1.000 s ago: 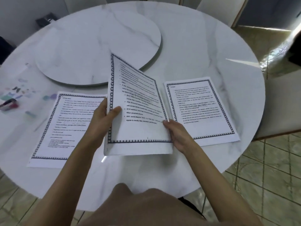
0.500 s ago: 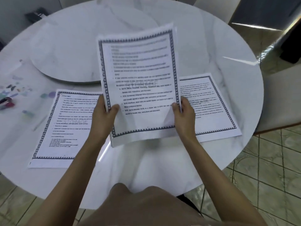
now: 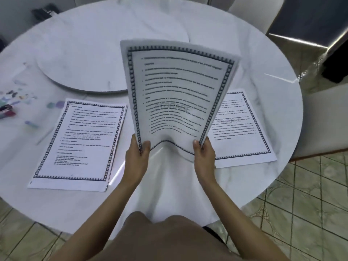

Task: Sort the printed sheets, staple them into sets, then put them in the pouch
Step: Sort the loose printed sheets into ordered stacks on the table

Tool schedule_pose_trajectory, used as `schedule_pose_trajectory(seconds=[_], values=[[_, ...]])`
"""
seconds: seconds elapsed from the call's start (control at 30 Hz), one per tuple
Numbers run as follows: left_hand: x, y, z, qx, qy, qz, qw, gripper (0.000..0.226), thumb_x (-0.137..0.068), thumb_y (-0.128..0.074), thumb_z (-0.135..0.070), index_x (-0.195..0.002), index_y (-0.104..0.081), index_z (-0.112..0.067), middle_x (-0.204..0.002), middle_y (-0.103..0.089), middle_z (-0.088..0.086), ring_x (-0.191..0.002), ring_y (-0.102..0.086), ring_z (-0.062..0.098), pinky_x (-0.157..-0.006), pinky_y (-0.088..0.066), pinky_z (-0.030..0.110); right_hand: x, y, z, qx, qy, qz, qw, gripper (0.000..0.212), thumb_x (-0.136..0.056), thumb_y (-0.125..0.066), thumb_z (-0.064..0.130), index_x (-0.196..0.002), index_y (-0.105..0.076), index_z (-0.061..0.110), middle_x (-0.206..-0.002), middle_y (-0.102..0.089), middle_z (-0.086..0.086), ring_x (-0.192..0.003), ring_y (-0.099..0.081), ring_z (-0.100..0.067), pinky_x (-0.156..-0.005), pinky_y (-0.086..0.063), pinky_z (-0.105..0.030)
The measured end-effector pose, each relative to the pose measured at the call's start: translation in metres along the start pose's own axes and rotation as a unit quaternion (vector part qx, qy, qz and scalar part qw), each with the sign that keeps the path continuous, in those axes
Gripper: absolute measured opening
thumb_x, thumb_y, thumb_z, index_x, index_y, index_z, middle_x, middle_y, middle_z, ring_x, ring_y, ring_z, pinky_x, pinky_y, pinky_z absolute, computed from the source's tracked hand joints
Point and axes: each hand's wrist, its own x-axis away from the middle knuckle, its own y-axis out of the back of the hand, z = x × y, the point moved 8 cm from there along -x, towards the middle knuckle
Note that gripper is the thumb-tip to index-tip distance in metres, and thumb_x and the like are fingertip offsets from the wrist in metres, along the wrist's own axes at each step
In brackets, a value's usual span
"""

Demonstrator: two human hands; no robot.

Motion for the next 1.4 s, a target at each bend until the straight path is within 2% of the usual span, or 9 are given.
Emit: schedule_pose_trajectory(seconds=[0.13,0.23,0.4,0.53,0.8,1.03,1.13,1.27,1.4], values=[[-0.012,0.002,0.004,-0.039,0.013,-0.01,0.999,0.013,-0.097,-0.041,-0.015,-0.104,-0.048,-0.023,-0.077,-0.049,-0.007,-0.068,-0.045,0.008,-0.073,-0.04,0.031,-0.005,0.006,-0.001,0.042,-0.009,-0.007,0.999,0.013,-0.097,-0.046,0.02,-0.086,-0.049,0.015,-0.064,-0.039,0.01,-0.055,-0.039,0.0,-0.056,-0.033,-0.013],[-0.017,0.001,0.015,-0.102,0.034,-0.011,0.994,0.008,-0.095,-0.04,-0.012,-0.092,-0.047,-0.014,-0.076,-0.046,0.005,-0.073,-0.042,0.019,-0.061,-0.035,0.029,-0.015,0.016,-0.007,0.081,-0.025,0.009,0.996,0.014,-0.096,-0.047,0.014,-0.081,-0.047,0.013,-0.062,-0.037,0.006,-0.05,-0.038,-0.001,-0.049,-0.033,-0.01],[-0.008,-0.011,0.04,-0.139,0.103,-0.007,0.985,0.01,-0.095,-0.036,-0.006,-0.095,-0.045,-0.002,-0.077,-0.047,0.009,-0.067,-0.043,0.021,-0.057,-0.033,0.029,-0.026,0.037,-0.029,0.08,-0.078,0.035,0.993,0.018,-0.091,-0.053,0.008,-0.108,-0.06,0.011,-0.081,-0.057,0.011,-0.076,-0.054,0.001,-0.066,-0.041,-0.001],[-0.006,-0.02,0.043,-0.138,0.13,-0.028,0.982,0.018,-0.095,-0.035,-0.006,-0.11,-0.044,-0.009,-0.095,-0.047,0.009,-0.085,-0.043,0.023,-0.074,-0.032,0.031,-0.043,0.072,-0.021,0.086,-0.058,0.026,0.994,0.017,-0.091,-0.055,0.008,-0.105,-0.063,0.012,-0.084,-0.063,0.004,-0.073,-0.057,0.002,-0.065,-0.044,-0.005],[-0.011,-0.02,0.057,-0.141,0.165,-0.03,0.976,0.007,-0.094,-0.039,-0.008,-0.097,-0.043,-0.012,-0.093,-0.049,0.011,-0.085,-0.044,0.021,-0.077,-0.033,0.033,-0.125,0.179,-0.001,0.187,0.001,-0.086,0.979,0.021,-0.09,-0.054,0.008,-0.108,-0.063,0.005,-0.105,-0.063,-0.011,-0.083,-0.056,-0.003,-0.069,-0.037,0.002],[-0.013,-0.02,0.061,-0.156,0.159,-0.038,0.974,0.023,-0.094,-0.04,-0.01,-0.079,-0.038,-0.028,-0.077,-0.042,-0.002,-0.085,-0.039,0.016,-0.063,-0.032,0.028,-0.164,0.203,-0.038,0.413,-0.108,-0.014,0.904,0.056,-0.085,-0.063,0.03,-0.127,-0.045,-0.002,-0.131,-0.04,-0.024,-0.123,-0.034,-0.037,-0.099,-0.03,-0.037],[-0.013,-0.022,0.059,-0.174,0.155,-0.051,0.971,0.029,-0.094,-0.04,-0.009,-0.073,-0.036,-0.029,-0.071,-0.037,-0.006,-0.084,-0.037,0.015,-0.059,-0.028,0.022,-0.164,0.196,-0.038,0.451,-0.101,-0.008,0.887,0.068,-0.078,-0.071,0.035,-0.125,-0.043,-0.005,-0.13,-0.036,-0.024,-0.121,-0.032,-0.037,-0.098,-0.032,-0.038],[-0.011,-0.022,0.059,-0.207,0.163,-0.062,0.963,0.011,-0.094,-0.039,-0.009,-0.087,-0.039,-0.001,-0.072,-0.043,0.013,-0.072,-0.04,0.026,-0.057,-0.028,0.033,-0.163,0.185,-0.04,0.472,-0.098,-0.002,0.876,0.073,-0.074,-0.075,0.037,-0.121,-0.041,-0.007,-0.127,-0.038,-0.025,-0.119,-0.034,-0.037,-0.101,-0.029,-0.038],[-0.011,-0.022,0.058,-0.209,0.158,-0.07,0.962,0.014,-0.094,-0.039,-0.009,-0.082,-0.034,-0.005,-0.067,-0.039,0.009,-0.068,-0.038,0.027,-0.057,-0.026,0.035,-0.16,0.177,-0.042,0.477,-0.098,-0.005,0.874,0.069,-0.076,-0.073,0.034,-0.12,-0.04,-0.008,-0.127,-0.039,-0.025,-0.118,-0.036,-0.036,-0.097,-0.028,-0.033]])
